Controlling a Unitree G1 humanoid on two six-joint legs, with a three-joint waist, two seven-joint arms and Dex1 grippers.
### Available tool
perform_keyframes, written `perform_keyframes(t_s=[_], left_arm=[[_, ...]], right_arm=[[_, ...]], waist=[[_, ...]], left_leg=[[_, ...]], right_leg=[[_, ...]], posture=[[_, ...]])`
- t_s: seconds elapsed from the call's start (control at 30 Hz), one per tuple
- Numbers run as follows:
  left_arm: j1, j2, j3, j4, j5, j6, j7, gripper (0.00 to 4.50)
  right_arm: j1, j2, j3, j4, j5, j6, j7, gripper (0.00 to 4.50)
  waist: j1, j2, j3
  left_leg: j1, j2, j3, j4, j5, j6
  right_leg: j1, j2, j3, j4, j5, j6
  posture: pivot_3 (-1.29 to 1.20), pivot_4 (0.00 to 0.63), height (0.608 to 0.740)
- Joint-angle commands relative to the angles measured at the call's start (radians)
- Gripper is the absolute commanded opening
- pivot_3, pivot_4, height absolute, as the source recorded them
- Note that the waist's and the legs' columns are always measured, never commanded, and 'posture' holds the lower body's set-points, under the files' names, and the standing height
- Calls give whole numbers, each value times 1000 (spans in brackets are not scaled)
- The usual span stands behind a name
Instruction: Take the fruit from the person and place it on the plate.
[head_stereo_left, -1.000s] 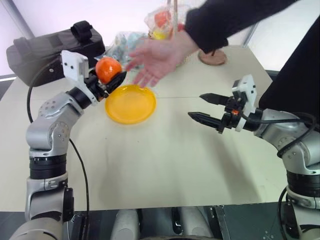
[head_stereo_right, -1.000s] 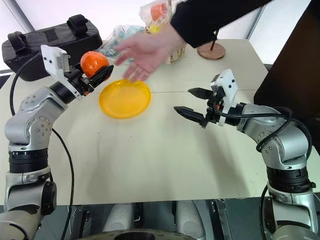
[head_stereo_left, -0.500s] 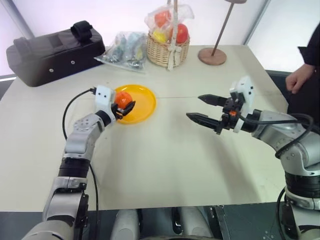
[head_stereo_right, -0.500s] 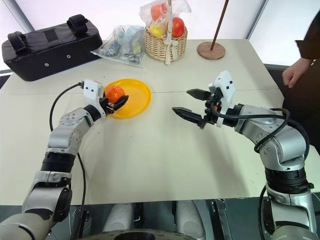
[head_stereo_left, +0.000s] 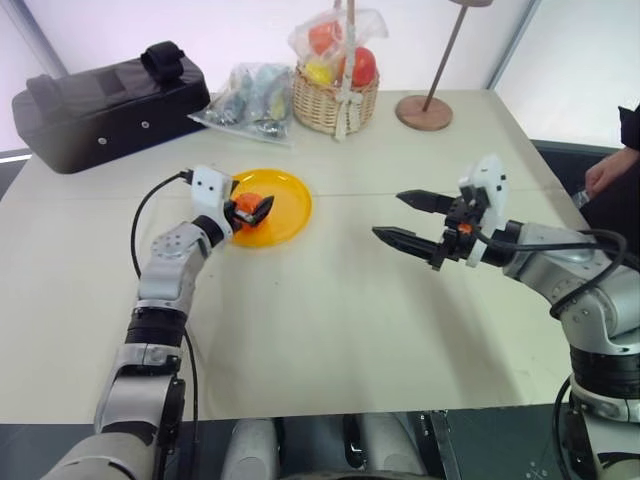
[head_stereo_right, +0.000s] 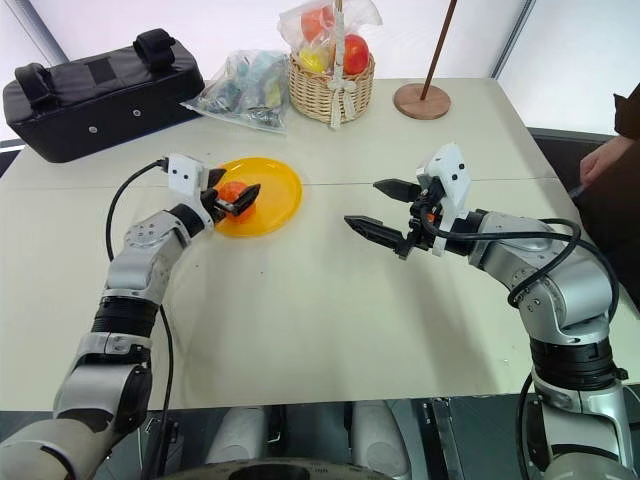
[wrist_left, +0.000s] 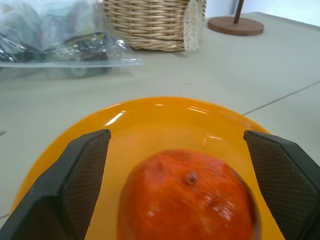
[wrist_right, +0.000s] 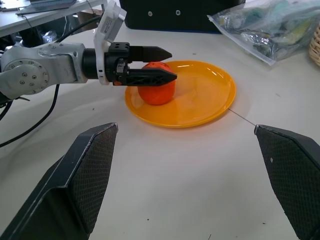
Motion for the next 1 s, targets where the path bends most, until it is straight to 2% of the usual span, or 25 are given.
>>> perform_keyframes(t_s=[0.03, 0.23, 0.4, 0.57, 0.73, 1.0], left_arm=[[-22, 36, 78, -137, -64, 39, -1, 4432], [38, 127, 161, -346, -132, 211, 23, 4432], [219, 240, 297, -605, -240, 418, 37, 4432], [406, 314, 441, -768, -334, 549, 27, 4432], [558, 346, 568, -831, -401, 603, 1, 4432], [677, 337, 632, -845, -444, 598, -18, 4432]], right_arm=[[-7, 5, -7, -19, 6, -14, 2, 4500], [-11, 14, 5, 7, -12, -31, 6, 4500], [-48, 47, 35, 116, -119, -126, -23, 4500], [-60, 81, 40, 193, -173, -195, -28, 4500], [-57, 103, 47, 236, -198, -226, -18, 4500], [-51, 115, 56, 301, -227, -264, 7, 4500]], waist=[[-1, 0, 0], [-3, 0, 0], [-8, 0, 0], [-3, -1, 0], [-1, -1, 0], [-1, -1, 0]], left_leg=[[0, 0, 0, 0, 0, 0], [0, 0, 0, 0, 0, 0], [0, 1, 0, 0, 0, 0], [1, 1, 0, -1, 0, 0], [1, 0, 0, 0, 0, 0], [1, 1, 0, -1, 0, 0]], right_leg=[[0, 0, 0, 0, 0, 0], [0, 0, 0, 0, 0, 0], [0, 0, 0, 1, 0, 0], [0, -1, 0, 1, 0, 0], [0, -1, 0, 1, 0, -1], [0, -1, 0, 1, -2, -4]], posture=[[0, 150, 740], [0, 150, 740], [0, 150, 740], [0, 150, 740], [0, 150, 740], [0, 150, 740]])
